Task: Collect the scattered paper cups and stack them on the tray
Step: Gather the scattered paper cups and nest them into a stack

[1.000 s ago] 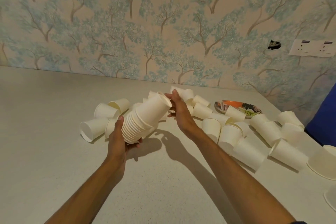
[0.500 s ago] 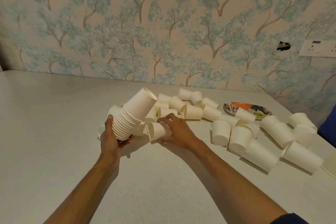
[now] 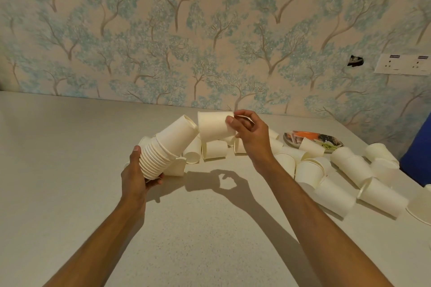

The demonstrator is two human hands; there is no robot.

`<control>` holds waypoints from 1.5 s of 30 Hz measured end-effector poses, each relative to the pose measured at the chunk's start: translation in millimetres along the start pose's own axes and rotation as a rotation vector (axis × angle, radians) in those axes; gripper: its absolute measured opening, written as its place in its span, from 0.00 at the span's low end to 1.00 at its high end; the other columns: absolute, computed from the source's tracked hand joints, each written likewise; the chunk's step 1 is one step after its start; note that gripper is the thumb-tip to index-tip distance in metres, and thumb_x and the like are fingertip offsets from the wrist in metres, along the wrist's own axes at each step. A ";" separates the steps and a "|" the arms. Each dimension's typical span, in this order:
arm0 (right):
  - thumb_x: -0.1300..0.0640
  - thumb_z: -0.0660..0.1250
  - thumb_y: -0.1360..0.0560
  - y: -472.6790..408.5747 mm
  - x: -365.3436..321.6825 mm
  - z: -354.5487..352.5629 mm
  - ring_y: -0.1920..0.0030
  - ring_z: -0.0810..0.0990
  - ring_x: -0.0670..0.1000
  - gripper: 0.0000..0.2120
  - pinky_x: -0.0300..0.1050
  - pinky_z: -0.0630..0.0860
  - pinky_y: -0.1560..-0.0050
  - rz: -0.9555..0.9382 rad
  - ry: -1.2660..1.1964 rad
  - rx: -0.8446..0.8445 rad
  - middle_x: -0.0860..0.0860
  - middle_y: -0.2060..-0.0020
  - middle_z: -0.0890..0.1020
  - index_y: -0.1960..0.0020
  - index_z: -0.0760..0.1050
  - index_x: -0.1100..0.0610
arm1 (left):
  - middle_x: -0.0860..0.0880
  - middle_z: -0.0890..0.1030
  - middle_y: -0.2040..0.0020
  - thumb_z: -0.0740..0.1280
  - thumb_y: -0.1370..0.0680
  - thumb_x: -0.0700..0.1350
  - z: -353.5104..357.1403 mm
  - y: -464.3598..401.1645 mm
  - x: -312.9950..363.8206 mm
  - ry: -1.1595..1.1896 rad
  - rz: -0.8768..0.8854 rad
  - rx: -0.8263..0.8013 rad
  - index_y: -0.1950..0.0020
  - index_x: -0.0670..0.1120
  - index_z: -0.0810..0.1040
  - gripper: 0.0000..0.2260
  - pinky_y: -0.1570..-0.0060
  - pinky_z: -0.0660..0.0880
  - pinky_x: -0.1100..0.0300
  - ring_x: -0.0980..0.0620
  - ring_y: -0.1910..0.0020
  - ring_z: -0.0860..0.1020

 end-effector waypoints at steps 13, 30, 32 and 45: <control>0.45 0.57 0.19 8.6 19.9 87.8 0.50 0.81 0.43 0.16 0.43 0.72 0.51 0.003 0.211 -0.056 0.45 0.48 0.84 0.44 0.77 0.54 | 0.40 0.82 0.61 0.59 0.22 0.62 -14.5 -19.3 26.0 -0.008 0.039 -0.111 0.45 0.45 0.77 0.22 0.75 0.78 0.61 0.49 0.71 0.82; 0.40 0.72 0.29 28.8 102.2 101.9 0.46 0.78 0.49 0.28 0.46 0.76 0.51 0.017 0.904 -0.270 0.47 0.42 0.78 0.33 0.70 0.47 | 0.45 0.82 0.60 0.60 0.25 0.65 -69.8 -54.8 24.5 0.027 0.033 -0.056 0.46 0.51 0.78 0.21 0.69 0.78 0.59 0.49 0.64 0.82; 0.43 0.75 0.31 21.3 85.6 85.8 0.49 0.79 0.47 0.25 0.44 0.78 0.53 0.035 0.682 -0.122 0.44 0.46 0.79 0.38 0.72 0.47 | 0.44 0.82 0.56 0.61 0.26 0.67 -71.0 -56.1 21.5 0.015 0.032 -0.054 0.42 0.51 0.77 0.23 0.66 0.78 0.57 0.48 0.60 0.82; 0.38 0.67 0.26 3.9 38.6 168.6 0.39 0.76 0.40 0.25 0.39 0.75 0.43 -0.107 0.409 -0.371 0.41 0.35 0.78 0.32 0.74 0.45 | 0.48 0.84 0.61 0.60 0.24 0.65 -69.3 -63.3 11.2 -0.032 0.038 -0.050 0.48 0.54 0.77 0.17 0.70 0.80 0.58 0.49 0.65 0.84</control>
Point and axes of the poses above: each hand's wrist, its own y-axis away from the middle knuckle, its own z-axis out of the palm, x = y × z, the point moved 9 cm from there along -y, towards the middle knuckle
